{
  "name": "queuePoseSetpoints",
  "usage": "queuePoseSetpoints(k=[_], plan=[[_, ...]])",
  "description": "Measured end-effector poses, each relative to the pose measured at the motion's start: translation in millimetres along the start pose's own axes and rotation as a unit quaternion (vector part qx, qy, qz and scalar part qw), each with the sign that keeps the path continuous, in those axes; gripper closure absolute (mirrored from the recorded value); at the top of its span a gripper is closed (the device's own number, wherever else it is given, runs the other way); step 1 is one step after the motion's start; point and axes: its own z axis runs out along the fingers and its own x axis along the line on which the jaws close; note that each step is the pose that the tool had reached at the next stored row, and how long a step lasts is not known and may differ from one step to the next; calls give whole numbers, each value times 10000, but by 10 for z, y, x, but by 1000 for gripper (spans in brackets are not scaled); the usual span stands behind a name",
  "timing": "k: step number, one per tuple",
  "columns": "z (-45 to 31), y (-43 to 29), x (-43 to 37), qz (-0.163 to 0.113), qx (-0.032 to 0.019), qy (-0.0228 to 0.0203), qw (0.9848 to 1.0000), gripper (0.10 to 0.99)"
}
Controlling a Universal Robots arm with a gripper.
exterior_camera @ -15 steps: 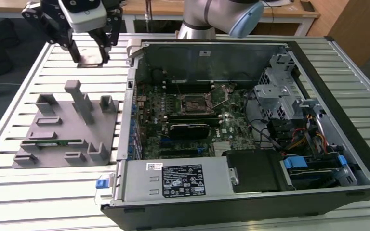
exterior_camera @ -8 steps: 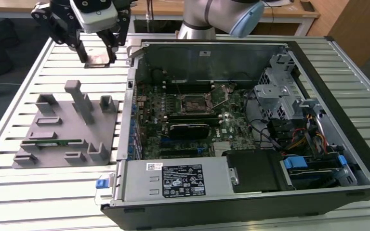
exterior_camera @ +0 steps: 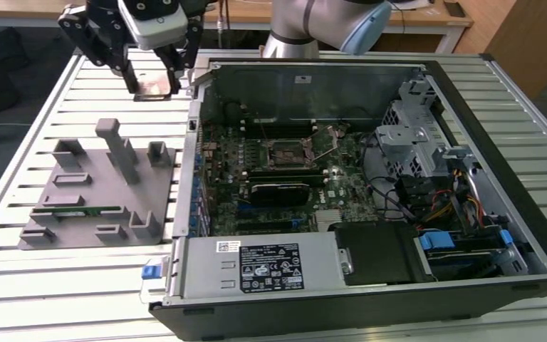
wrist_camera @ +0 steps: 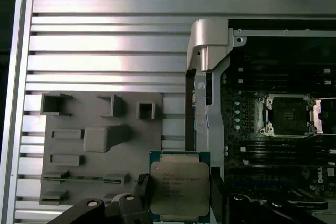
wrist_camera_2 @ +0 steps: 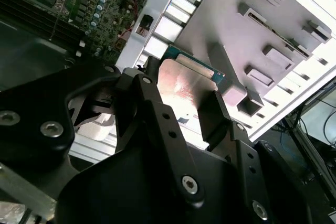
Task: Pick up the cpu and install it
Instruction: 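Pick up the cpu and move it towards the insertion slot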
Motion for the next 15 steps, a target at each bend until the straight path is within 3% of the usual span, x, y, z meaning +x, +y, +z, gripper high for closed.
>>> queuePoseSetpoints(k=[15], plan=[[7, 0, -266, 0, 0, 0, 10000, 545]])
